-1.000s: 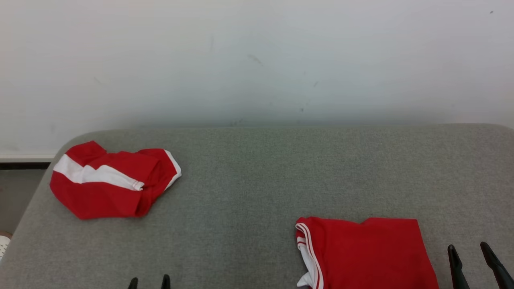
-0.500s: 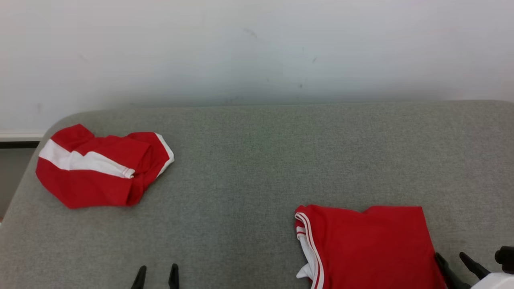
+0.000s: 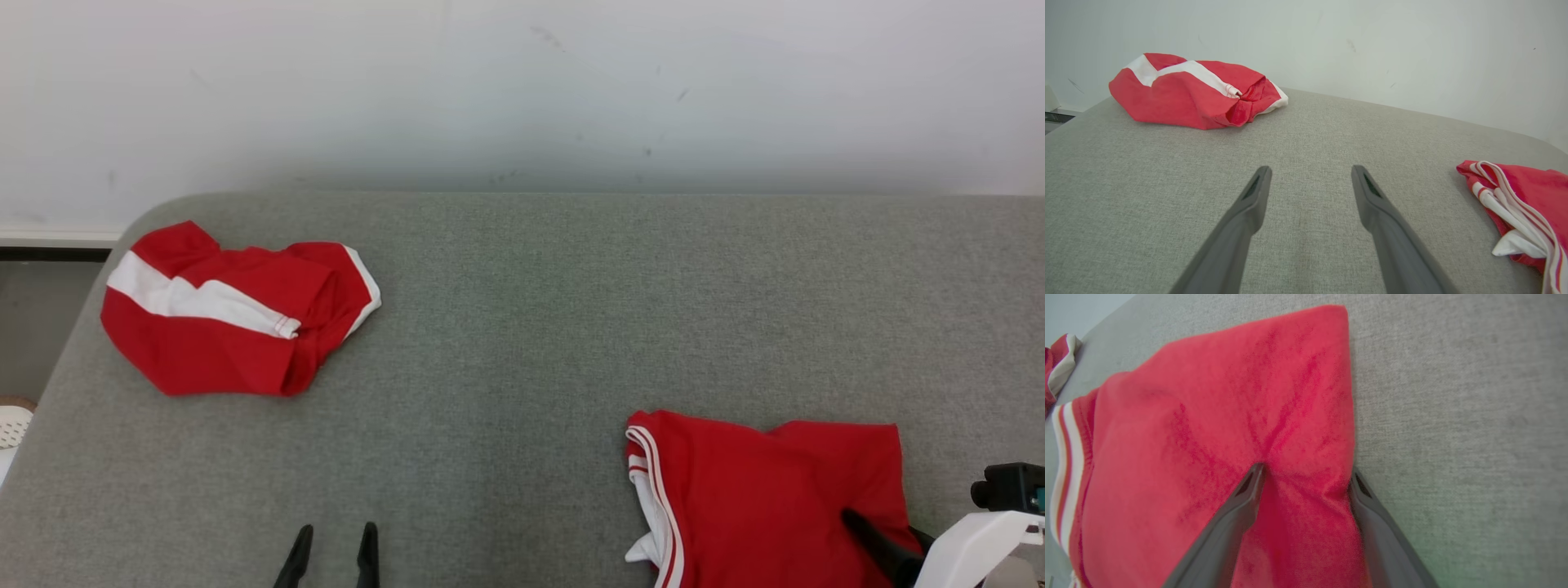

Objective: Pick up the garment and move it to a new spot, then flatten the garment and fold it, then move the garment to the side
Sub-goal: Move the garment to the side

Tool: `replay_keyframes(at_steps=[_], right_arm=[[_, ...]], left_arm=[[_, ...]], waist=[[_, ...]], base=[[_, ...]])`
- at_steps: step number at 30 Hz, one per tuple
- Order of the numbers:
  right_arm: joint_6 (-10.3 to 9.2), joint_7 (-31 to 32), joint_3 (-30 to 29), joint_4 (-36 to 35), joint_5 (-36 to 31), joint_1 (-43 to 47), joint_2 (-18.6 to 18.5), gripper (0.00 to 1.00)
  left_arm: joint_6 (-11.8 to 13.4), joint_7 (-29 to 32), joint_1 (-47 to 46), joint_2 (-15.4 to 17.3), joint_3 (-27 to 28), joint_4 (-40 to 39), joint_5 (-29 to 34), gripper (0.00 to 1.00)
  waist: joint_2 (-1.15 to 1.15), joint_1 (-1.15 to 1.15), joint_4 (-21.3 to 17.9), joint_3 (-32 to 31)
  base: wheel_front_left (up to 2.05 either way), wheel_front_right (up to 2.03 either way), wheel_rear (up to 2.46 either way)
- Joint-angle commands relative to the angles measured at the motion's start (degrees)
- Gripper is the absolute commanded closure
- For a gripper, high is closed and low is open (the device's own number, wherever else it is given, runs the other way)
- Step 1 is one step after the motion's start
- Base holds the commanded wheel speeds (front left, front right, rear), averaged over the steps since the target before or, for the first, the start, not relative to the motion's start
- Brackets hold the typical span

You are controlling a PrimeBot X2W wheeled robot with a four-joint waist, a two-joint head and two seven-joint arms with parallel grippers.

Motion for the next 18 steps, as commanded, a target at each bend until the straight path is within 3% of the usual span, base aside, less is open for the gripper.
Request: replay_keyframes(at_steps=[1, 2, 4, 6, 7, 8, 18], right_arm=[[-0.11, -0.1, 1.3, 0.4, 2.0, -0.9, 0.9, 0.0], [-0.11, -0.2, 1.8, 0.3, 3.0, -1.3, 1.1, 0.0], [-0.11, -0.6, 2.7, 0.5, 4.7, -1.7, 1.5, 0.52], [-0.11, -1.3, 4.1, 0.4, 5.9, -2.3, 1.7, 0.93], [-0.11, -1.3, 4.1, 0.4, 5.9, -2.3, 1.7, 0.93], [-0.11, -1.8, 4.6, 0.3, 6.5, -2.6, 1.8, 1.0], [-0.11, -8.5, 9.9, -0.9, 7.3, -6.4, -2.3, 1.0]], left_arm=[[0.3, -0.1, -0.5, 0.2, 0.0, 0.2, 0.0, 0.0], [0.3, -0.1, -0.6, 0.2, 0.0, 0.2, 0.0, 0.0], [0.3, -0.1, -0.7, 0.2, -0.2, 0.3, -0.1, 0.0], [0.3, -0.1, -0.7, 0.2, -0.3, 0.3, -0.1, 0.0], [0.3, -0.1, -0.7, 0.2, -0.3, 0.3, -0.1, 0.0], [0.3, -0.1, -0.7, 0.2, -0.3, 0.3, -0.1, 0.0], [0.5, -0.1, -0.6, 0.2, -0.2, -0.7, -0.5, 0.0]], waist=[[0.0, 0.0, 0.3, 0.0], [0.0, 0.0, 0.4, 0.0], [0.0, 0.0, 0.7, -0.1], [0.0, 0.0, 0.9, -0.3], [0.0, 0.0, 0.9, -0.3], [0.0, 0.0, 1.0, -0.4], [0.0, 0.0, -0.5, 0.9]], base=[[0.0, 0.0, 0.0], [0.0, 0.0, 0.0], [0.0, 0.0, 0.0], [0.0, 0.0, 0.0], [0.0, 0.0, 0.0], [0.0, 0.0, 0.0], [0.0, 0.0, 0.0]])
